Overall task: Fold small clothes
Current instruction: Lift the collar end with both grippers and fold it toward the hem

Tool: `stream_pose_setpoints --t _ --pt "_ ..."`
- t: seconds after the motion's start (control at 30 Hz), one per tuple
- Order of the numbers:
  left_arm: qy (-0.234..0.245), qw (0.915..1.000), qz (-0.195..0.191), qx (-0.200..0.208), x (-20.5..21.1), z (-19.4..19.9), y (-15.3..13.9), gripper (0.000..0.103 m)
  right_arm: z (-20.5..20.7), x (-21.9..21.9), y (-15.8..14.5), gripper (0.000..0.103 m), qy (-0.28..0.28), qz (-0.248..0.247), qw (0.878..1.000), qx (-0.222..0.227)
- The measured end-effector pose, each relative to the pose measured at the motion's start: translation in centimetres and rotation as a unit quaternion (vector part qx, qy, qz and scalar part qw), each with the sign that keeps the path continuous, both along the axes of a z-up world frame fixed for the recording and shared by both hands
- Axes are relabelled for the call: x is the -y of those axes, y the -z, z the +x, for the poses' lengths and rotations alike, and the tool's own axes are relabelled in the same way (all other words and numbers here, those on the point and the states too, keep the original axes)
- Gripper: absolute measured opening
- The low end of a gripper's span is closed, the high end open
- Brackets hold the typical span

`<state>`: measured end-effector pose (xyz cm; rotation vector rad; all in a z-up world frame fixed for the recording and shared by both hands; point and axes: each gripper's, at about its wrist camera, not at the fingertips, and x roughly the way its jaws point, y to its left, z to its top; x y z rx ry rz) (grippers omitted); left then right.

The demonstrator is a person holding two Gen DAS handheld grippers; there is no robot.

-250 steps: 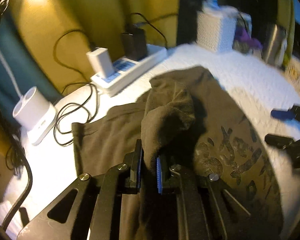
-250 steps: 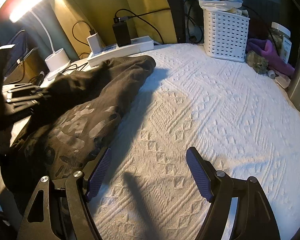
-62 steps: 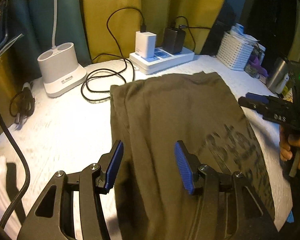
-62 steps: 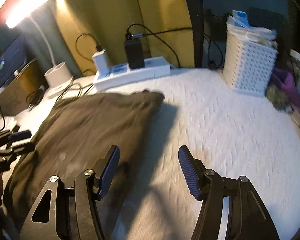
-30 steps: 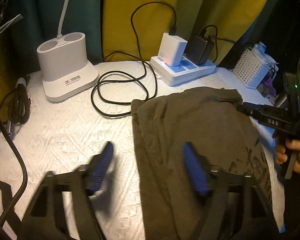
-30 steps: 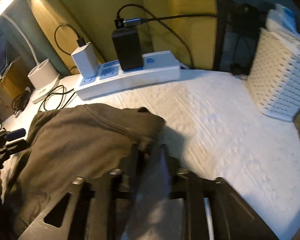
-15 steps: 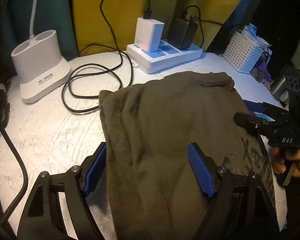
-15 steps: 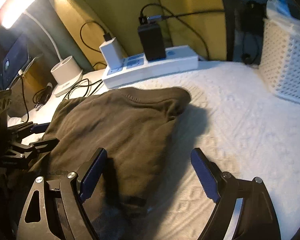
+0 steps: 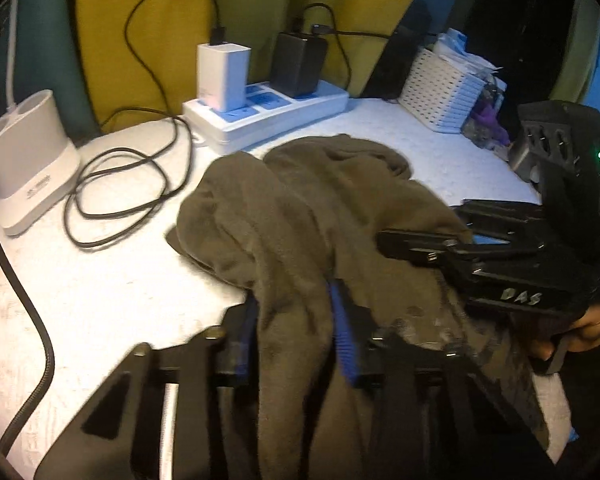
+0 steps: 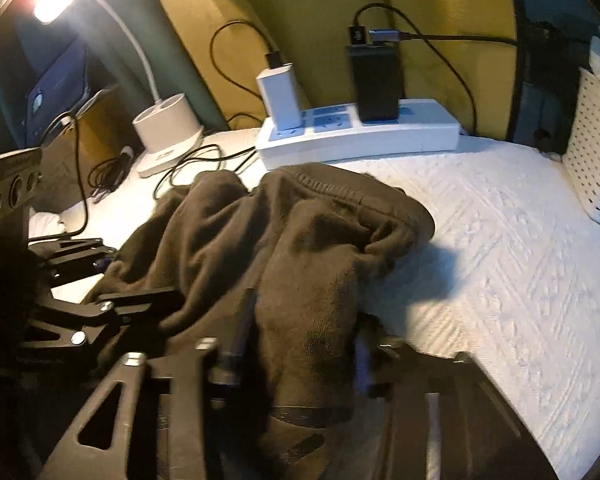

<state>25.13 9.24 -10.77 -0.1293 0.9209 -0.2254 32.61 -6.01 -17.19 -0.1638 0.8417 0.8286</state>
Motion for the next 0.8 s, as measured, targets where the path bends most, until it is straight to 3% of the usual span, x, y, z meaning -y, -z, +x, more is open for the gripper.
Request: stream_pose_setpoints --t 0.37,0.8 --pt "-0.010 0.9989 0.018 0.042 0.7 -2.2 -2.2 0.021 -2.5 0.8 -2.7 0.024 0.000 0.011 0.999 0.035" --pt "-0.011 0.9920 0.022 0.123 2.2 -8.3 -8.6 0.021 -8.7 4.1 -8.6 0.024 0.008 0.047 0.994 0.101"
